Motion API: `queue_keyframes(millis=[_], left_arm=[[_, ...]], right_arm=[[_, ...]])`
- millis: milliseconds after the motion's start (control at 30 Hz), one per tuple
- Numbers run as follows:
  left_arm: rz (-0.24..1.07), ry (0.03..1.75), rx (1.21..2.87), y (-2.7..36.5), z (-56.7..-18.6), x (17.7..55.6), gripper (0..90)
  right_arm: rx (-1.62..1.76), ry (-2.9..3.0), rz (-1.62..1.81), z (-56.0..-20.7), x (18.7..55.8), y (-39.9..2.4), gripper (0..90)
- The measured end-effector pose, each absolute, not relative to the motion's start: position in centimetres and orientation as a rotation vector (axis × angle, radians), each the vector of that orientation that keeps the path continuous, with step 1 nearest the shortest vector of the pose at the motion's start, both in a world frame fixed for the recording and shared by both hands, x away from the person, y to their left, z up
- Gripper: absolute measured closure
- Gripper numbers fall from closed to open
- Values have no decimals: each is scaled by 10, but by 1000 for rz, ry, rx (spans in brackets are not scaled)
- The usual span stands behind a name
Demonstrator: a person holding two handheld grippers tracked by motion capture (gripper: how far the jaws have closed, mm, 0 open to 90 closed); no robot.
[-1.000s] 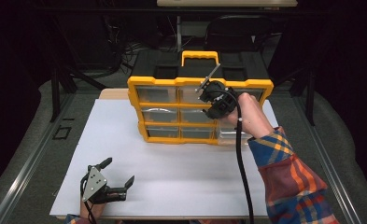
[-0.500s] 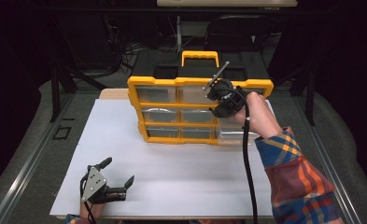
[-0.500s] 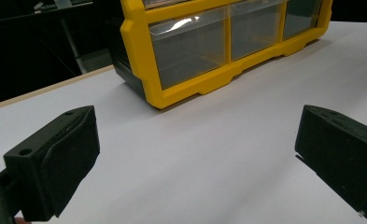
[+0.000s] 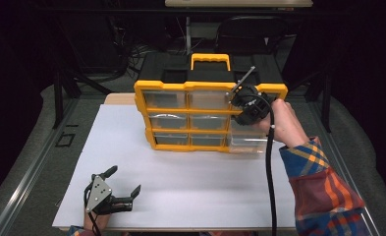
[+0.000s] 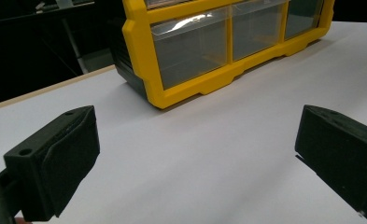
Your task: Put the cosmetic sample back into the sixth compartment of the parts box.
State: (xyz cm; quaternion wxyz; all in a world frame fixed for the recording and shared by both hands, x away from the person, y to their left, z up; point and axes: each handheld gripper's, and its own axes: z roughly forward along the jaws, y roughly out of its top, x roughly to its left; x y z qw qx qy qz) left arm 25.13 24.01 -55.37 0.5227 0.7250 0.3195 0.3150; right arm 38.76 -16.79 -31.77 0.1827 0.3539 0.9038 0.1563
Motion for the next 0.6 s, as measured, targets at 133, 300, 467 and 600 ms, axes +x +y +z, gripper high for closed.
queue_keyframes(millis=[133,300,467,600], left_arm=[[754,768,1734,240,-554,251,0],[755,767,1734,240,-554,251,0],[755,766,1734,240,-554,251,0],[756,766,1735,240,-554,251,0]], right_arm=[[1010,2550,430,-320,388,-174,807],[1022,2551,412,-324,388,-179,806],[1023,2554,407,-327,387,-182,806],[1012,2563,396,-331,386,-183,807]])
